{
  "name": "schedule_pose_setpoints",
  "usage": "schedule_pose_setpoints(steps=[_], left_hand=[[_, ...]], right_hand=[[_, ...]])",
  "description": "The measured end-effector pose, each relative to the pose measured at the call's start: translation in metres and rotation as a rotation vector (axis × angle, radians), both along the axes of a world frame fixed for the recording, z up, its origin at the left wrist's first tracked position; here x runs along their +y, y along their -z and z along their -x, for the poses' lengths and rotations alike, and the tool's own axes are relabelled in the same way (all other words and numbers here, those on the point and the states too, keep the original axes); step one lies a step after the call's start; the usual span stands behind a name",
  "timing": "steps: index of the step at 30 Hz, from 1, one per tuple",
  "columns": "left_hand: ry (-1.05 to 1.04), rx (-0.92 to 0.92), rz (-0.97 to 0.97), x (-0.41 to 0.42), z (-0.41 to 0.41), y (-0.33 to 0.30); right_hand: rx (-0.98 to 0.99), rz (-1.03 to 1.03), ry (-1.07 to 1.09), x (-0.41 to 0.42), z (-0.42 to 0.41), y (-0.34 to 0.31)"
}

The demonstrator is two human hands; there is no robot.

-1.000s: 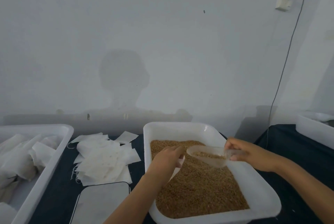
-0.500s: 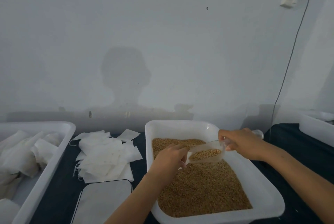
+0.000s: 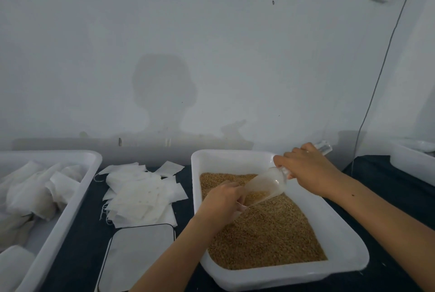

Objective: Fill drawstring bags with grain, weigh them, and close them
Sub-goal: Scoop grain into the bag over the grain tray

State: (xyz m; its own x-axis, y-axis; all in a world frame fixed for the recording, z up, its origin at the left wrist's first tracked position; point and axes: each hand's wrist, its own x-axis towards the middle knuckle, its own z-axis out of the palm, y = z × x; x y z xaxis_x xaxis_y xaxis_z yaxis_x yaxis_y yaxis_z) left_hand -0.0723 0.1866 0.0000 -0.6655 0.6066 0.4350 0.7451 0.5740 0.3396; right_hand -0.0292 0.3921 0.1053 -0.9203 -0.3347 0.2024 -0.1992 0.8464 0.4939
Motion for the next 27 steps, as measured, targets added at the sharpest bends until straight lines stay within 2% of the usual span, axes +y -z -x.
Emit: schedule_pose_setpoints(steps=[5, 8, 12, 15, 19, 22, 27], left_hand=[[-0.005, -0.018, -0.008, -0.001, 0.0, 0.001], [-0.031, -0.019, -0.017, 0.0, 0.002, 0.002], [-0.098, -0.037, -0.053, 0.001, 0.003, 0.003], [-0.137, -0.05, -0.098, 0.001, 0.004, 0.004], [-0.155, -0.092, -0.106, 0.0, 0.003, 0.006], [-0.176, -0.124, -0.108, -0.001, 0.002, 0.006], [-0.2, -0.125, -0.159, -0.001, 0.003, 0.008]], right_hand=[[0.066, -0.063, 0.005, 0.0, -0.003, -0.003], [0.051, -0.057, 0.093, 0.002, -0.006, -0.002], [-0.099, 0.116, 0.324, 0.001, -0.014, 0.011], [-0.208, 0.223, 0.394, -0.004, -0.017, 0.04], [-0.385, 0.248, 0.335, -0.013, -0.011, 0.072], [-0.486, 0.345, 0.272, -0.02, -0.008, 0.086], [-0.684, 0.749, 0.146, -0.026, -0.01, 0.103]])
